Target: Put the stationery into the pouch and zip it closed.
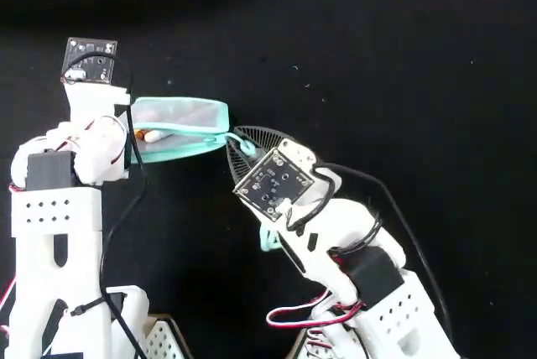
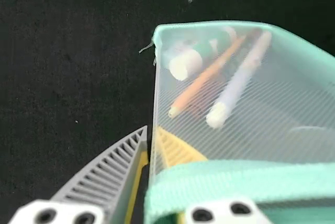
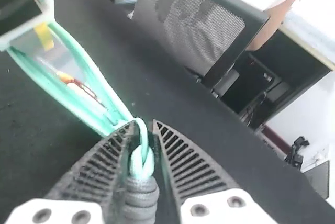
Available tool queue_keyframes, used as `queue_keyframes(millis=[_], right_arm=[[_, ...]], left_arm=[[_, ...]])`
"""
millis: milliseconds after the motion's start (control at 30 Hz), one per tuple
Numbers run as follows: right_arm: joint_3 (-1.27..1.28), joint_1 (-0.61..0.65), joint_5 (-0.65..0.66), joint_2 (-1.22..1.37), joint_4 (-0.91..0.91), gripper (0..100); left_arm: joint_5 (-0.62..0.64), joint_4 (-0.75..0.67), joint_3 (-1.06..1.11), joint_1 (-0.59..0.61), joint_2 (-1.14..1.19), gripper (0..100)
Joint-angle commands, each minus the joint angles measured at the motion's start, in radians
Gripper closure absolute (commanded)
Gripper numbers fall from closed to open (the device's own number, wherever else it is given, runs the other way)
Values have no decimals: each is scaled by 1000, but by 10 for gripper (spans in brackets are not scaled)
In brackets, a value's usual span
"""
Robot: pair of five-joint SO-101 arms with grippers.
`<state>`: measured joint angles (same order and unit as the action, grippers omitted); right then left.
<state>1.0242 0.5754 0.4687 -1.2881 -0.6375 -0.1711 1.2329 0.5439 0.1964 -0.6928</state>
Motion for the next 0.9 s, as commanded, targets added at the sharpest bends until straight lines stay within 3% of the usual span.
queue_keyframes(millis=[0, 167, 333, 667, 867], right_arm=[[-140, -32, 0, 2, 34, 987], [-237, -31, 0, 151, 35, 987], [-358, -31, 0, 326, 34, 987], [-417, -32, 6, 447, 40, 987], [-501, -34, 8, 449, 41, 987]], left_arm=[[-5, -2, -59, 19, -6, 970], [32, 120, -208, 97, -6, 955], [101, 193, -328, 174, -6, 777], [129, 252, -390, 240, -178, 788], [121, 178, -168, 170, -414, 788]])
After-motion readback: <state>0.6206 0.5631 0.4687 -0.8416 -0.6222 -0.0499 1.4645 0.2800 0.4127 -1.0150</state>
